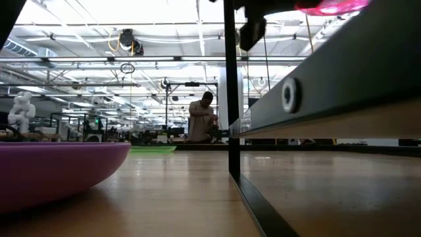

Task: Place and stack plates onto a shelf
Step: Stack the red plate on top of the orange plate on the shelf

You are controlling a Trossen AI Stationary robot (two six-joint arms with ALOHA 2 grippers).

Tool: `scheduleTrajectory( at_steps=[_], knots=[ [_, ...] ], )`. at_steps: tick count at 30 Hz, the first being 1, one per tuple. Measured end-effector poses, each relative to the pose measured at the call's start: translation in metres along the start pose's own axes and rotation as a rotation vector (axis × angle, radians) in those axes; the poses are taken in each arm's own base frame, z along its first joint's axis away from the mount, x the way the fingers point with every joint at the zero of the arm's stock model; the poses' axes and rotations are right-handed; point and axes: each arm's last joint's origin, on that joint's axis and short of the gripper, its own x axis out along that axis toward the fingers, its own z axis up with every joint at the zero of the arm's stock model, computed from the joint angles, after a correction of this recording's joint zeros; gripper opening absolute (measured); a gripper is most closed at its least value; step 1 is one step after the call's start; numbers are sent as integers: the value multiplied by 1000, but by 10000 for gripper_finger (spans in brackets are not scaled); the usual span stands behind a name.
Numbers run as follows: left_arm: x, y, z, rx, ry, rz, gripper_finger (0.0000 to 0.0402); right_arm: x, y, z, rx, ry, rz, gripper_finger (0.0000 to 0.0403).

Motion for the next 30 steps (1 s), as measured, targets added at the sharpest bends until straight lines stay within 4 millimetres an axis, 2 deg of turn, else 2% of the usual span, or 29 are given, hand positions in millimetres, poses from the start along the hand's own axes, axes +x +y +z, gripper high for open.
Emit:
scheduleTrajectory(
  at_steps=[12,22,30],
  knots=[
    [14,7,-14,116,66,-1,5,0,0,0,-9,2,-1,61],
    [14,8,-15,123,77,13,52,0,0,-1,-11,5,-1,61],
    [14,9,-18,115,105,23,62,0,-1,-2,-18,15,-5,61]
  ],
)
